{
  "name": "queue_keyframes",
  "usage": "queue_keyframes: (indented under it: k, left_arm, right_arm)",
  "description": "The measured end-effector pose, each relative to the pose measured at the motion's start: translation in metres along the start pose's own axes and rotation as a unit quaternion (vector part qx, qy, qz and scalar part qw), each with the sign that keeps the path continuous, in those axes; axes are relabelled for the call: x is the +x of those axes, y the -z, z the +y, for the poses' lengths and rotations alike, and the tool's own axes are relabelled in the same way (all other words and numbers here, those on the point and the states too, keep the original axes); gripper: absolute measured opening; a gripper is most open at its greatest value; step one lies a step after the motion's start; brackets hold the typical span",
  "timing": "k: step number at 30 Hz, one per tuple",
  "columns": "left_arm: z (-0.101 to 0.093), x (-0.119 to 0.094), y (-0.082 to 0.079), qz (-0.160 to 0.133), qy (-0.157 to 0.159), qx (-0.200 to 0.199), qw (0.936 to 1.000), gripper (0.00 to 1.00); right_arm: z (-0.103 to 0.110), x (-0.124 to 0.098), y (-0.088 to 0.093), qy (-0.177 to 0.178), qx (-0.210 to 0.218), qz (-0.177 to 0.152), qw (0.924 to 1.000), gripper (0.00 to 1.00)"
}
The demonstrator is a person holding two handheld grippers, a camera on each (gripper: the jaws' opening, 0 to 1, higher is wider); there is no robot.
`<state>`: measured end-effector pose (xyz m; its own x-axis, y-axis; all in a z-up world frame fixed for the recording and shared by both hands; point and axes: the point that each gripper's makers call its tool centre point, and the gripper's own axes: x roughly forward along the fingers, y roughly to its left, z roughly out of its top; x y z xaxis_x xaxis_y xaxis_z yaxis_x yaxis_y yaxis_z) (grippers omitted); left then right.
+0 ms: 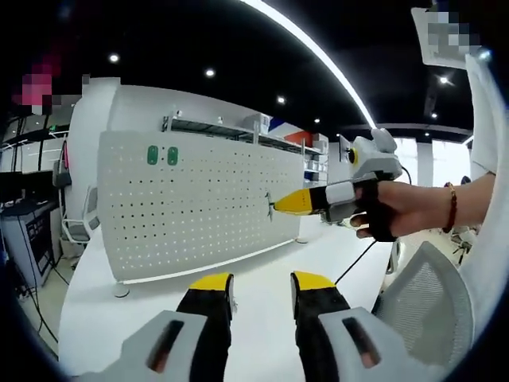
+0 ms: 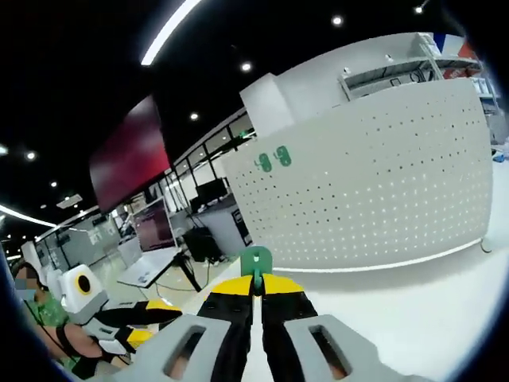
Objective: Insert the hook assembly into the mounting plate slot until the hook locks in place.
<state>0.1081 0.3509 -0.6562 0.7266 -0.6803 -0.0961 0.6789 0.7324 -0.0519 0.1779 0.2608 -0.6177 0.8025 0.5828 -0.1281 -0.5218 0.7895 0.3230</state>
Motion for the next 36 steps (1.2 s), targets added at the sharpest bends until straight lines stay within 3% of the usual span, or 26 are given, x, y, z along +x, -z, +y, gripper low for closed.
queue_keyframes:
  k: [9, 11, 19, 21, 24, 26, 36]
  left_arm:
    - [0.007, -0.01, 0.003, -0.004, 0.005, -0.005, 1.0, 0.36]
    - [0.008, -0.012, 0.003, -0.007, 0.006, -0.009, 0.9999, 0.38]
    - [0.017, -0.02, 0.007, -0.004, 0.007, -0.01, 0.9999, 0.43]
    - [0.018, -0.021, 0.007, -0.005, 0.008, -0.01, 0.9999, 0.44]
    - [0.017, -0.022, 0.006, -0.008, 0.01, -0.011, 0.9999, 0.46]
    - [0.017, -0.023, 0.006, -0.007, 0.011, -0.011, 0.9998, 0.47]
    - [0.022, -0.026, 0.012, -0.003, 0.0, -0.023, 0.9997, 0.52]
  right_arm:
    - [-0.006, 0.017, -0.015, 0.026, -0.04, -0.01, 0.9988, 0.01]
    - [-0.009, 0.021, -0.02, 0.036, -0.066, -0.012, 0.9971, 0.01]
    - [-0.01, 0.037, -0.04, 0.056, -0.078, -0.029, 0.995, 0.01]
    - [-0.013, 0.041, -0.046, 0.068, -0.124, -0.032, 0.9894, 0.01]
    - [-0.013, 0.047, -0.05, 0.068, -0.107, -0.038, 0.9911, 0.01]
    - [-0.017, 0.05, -0.055, 0.083, -0.13, -0.039, 0.9873, 0.01]
    - [-0.023, 0.067, -0.069, 0.103, -0.137, -0.051, 0.9838, 0.01]
